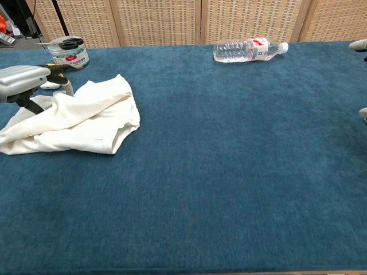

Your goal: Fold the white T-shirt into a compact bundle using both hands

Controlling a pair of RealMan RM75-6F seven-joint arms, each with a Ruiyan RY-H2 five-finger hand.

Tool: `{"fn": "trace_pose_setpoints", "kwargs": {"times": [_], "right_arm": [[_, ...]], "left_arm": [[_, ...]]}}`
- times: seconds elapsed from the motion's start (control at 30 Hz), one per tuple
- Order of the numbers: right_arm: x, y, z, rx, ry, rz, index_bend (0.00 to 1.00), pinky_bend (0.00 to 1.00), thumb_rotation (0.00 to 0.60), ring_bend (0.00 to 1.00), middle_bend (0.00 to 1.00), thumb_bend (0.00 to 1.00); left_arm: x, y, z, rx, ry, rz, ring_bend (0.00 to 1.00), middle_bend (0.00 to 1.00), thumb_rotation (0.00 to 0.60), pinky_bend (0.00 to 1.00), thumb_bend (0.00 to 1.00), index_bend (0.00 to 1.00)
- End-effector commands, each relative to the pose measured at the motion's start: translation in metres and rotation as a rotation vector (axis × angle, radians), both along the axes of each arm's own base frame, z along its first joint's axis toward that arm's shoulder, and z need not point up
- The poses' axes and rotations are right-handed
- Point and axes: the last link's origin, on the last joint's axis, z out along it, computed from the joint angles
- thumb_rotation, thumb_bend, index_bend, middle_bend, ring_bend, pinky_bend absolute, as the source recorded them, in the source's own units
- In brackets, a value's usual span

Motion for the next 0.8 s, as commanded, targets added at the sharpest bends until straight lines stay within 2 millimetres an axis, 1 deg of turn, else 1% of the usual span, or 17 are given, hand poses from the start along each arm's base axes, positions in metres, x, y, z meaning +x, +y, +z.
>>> {"fn": "trace_pose_setpoints", "kwargs": {"times": [0.03, 0.1, 0.27, 0.3, 0.4, 0.43, 0.57, 0.7, 0.8], "right_arm": [[0.0, 0.0, 0.0, -0.001, 0.0, 0.001, 0.0, 0.0, 0.6, 0.0, 0.0, 0.0], [0.0, 0.0, 0.0, 0.0, -0.001, 0.002, 0.0, 0.0, 0.6, 0.0, 0.0, 0.0], [0.001, 0.001, 0.0, 0.0, 0.0, 0.003, 0.0, 0.0, 0.6, 0.0, 0.0, 0.0], [0.001, 0.001, 0.0, 0.001, 0.0, 0.003, 0.0, 0.0, 0.6, 0.0, 0.0, 0.0], [0.001, 0.002, 0.0, 0.004, 0.001, 0.004, 0.0, 0.0, 0.6, 0.0, 0.0, 0.0], [0.002, 0.002, -0.001, 0.005, 0.001, 0.005, 0.0, 0.0, 0.6, 0.0, 0.0, 0.0], [0.002, 0.002, -0.001, 0.008, 0.0, 0.005, 0.0, 0.0, 0.6, 0.0, 0.0, 0.0], [0.002, 0.003, -0.001, 0.011, -0.002, 0.005, 0.0, 0.0, 0.6, 0.0, 0.0, 0.0], [0.003, 0.004, -0.001, 0.013, -0.003, 0.006, 0.0, 0.0, 0.6, 0.0, 0.0, 0.0]], "left_arm": [[0.0, 0.0, 0.001, 0.015, -0.004, -0.003, 0.0, 0.0, 0.6, 0.0, 0.52, 0.57], [0.001, -0.001, 0.003, 0.035, -0.016, -0.017, 0.0, 0.0, 0.6, 0.0, 0.55, 0.62], [0.012, -0.005, 0.009, 0.093, -0.006, -0.125, 0.0, 0.0, 0.6, 0.0, 0.56, 0.68], [0.014, -0.005, 0.01, 0.098, 0.001, -0.144, 0.0, 0.0, 0.6, 0.0, 0.56, 0.68], [0.026, -0.01, 0.011, 0.119, 0.073, -0.279, 0.0, 0.0, 0.6, 0.0, 0.55, 0.69], [0.032, -0.012, 0.01, 0.122, 0.112, -0.339, 0.0, 0.0, 0.6, 0.0, 0.55, 0.69], [0.043, -0.017, 0.005, 0.116, 0.196, -0.467, 0.0, 0.0, 0.6, 0.0, 0.54, 0.69], [0.051, -0.027, -0.005, 0.089, 0.284, -0.595, 0.0, 0.0, 0.6, 0.0, 0.53, 0.69], [0.051, -0.035, -0.011, 0.073, 0.321, -0.645, 0.0, 0.0, 0.6, 0.0, 0.5, 0.69]]}}
